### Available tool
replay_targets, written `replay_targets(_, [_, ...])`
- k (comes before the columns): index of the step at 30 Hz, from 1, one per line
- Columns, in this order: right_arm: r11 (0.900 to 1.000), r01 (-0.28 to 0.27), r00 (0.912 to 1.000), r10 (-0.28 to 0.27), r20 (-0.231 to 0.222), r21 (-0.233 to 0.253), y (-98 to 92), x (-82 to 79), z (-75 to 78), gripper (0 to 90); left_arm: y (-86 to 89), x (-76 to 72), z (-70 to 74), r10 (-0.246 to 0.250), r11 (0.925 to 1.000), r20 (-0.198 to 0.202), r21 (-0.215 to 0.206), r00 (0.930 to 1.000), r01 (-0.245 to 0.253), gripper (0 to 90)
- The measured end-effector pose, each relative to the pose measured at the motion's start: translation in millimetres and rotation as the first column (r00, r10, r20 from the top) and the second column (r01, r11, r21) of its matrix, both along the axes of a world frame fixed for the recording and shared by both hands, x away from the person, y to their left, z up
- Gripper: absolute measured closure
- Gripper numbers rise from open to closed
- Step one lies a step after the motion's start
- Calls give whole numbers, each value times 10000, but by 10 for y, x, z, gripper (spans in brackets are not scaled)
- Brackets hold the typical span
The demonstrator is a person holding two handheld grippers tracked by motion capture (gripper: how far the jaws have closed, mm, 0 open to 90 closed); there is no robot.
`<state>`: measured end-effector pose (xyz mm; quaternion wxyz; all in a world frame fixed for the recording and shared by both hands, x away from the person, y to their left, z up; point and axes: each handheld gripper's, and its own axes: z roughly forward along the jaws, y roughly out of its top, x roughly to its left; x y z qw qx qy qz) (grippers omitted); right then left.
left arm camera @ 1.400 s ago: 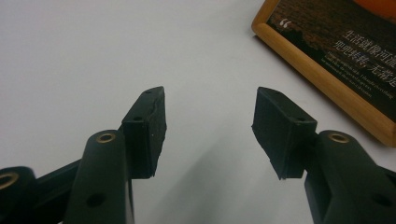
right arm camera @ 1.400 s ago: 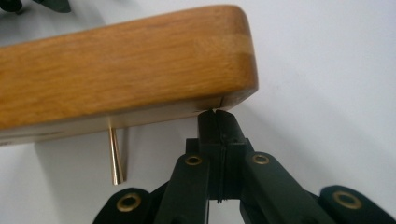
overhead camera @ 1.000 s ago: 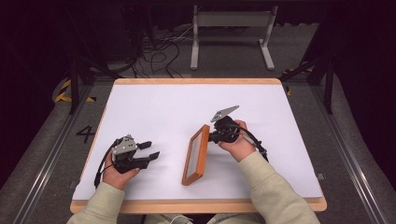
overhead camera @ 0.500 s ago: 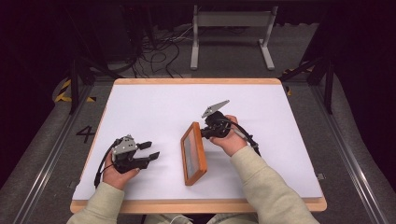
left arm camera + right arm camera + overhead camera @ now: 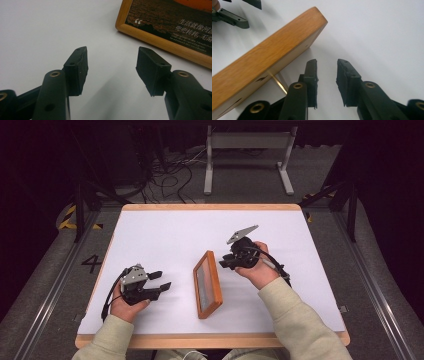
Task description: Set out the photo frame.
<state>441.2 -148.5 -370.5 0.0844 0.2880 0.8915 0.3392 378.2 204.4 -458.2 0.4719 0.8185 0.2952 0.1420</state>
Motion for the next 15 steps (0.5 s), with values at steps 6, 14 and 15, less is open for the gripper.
replay_targets(6, [9995,311,9995,-311,-11,-11,-29,-109,184,578,0,-1,1,17,10000,-26,-18,10000,-18,426])
replay_targets(14, [9984,499,9986,-494,-184,283,-1,-263,367,375,1,1,0,21,10000,-18,2,10000,-21,421])
replay_targets(15, [9981,471,9986,-460,-263,402,18,-300,390,355,1,1,-1,25,10000,-21,0,10000,-25,421])
